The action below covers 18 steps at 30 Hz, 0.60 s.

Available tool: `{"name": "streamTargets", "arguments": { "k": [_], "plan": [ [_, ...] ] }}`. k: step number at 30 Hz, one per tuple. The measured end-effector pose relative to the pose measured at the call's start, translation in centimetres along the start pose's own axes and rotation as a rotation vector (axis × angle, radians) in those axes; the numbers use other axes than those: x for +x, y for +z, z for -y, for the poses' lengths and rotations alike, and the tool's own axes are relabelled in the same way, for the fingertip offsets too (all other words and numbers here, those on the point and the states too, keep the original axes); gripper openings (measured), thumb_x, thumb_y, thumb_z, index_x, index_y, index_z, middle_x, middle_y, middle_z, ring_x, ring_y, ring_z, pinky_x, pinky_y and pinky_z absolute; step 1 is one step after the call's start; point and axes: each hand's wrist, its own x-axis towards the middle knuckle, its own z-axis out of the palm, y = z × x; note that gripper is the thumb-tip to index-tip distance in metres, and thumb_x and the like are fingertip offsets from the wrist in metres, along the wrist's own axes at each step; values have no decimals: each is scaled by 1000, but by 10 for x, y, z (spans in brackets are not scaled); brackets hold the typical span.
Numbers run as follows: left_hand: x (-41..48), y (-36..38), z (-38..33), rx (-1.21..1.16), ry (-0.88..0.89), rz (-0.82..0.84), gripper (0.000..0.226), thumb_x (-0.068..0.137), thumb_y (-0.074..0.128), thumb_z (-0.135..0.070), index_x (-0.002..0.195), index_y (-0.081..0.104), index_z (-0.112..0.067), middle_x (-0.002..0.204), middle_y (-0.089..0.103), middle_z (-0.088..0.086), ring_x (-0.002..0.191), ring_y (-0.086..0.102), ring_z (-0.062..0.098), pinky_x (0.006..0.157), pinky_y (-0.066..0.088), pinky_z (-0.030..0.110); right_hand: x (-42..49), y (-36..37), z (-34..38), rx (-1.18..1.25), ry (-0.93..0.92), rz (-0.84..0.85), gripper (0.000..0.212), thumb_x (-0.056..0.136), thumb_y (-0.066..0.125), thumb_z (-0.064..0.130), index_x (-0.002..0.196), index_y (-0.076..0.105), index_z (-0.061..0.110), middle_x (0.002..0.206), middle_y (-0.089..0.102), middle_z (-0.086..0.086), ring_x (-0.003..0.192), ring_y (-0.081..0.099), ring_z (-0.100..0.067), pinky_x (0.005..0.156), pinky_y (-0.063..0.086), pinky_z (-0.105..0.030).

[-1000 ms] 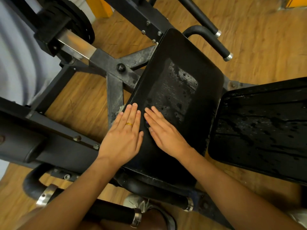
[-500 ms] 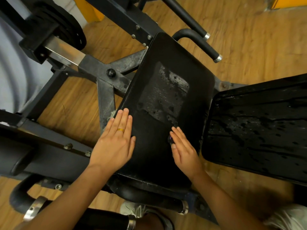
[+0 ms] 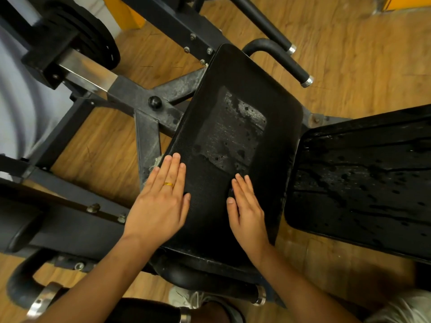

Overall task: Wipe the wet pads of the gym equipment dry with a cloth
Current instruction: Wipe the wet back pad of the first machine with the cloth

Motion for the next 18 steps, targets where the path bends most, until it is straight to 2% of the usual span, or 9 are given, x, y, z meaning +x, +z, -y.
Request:
{"name": "streamTargets", "arguments": {
  "k": [7, 10, 13, 15, 18],
  "plan": [
    [2, -1, 0, 25, 8, 30, 68, 103, 30, -40, 156, 23, 2, 165, 13, 23, 155, 11, 32, 124, 21, 48, 0, 6, 6, 6, 21, -9, 51, 107, 32, 32, 151, 39, 9, 162, 30, 3, 154, 15, -8, 123, 25, -36],
    [3, -3, -1, 65, 24, 44, 70, 102, 25, -42, 155, 23, 4, 165, 12, 24, 155, 10, 34, 124, 16, 47, -4, 6, 8, 47, 169, -84, 54, 107, 29, 36, 152, 38, 9, 161, 24, 9, 154, 14, -6, 124, 26, -41],
    [5, -6, -1, 85, 21, 84, 73, 101, 22, -43, 156, 21, 4, 165, 8, 25, 155, 7, 35, 125, 14, 48, -5, 7, 12, 101, 302, -111, 51, 108, 34, 31, 154, 36, 10, 162, 21, 10, 154, 11, -6, 125, 24, -40],
    [8, -7, -4, 93, 5, 92, 74, 100, 24, -44, 156, 19, 5, 165, 7, 25, 155, 5, 35, 125, 15, 49, -6, 6, 13, 113, 296, -65, 52, 108, 37, 26, 157, 30, 11, 164, 17, 9, 154, 5, -4, 127, 18, -37],
    [10, -6, -9, 101, -12, 93, 75, 101, 27, -45, 155, 19, 6, 165, 7, 27, 155, 5, 37, 124, 18, 51, -8, 5, 8, 102, 244, -40, 57, 106, 31, 32, 158, 26, 10, 165, 13, 8, 154, 3, -3, 127, 14, -35]
  ]
}}
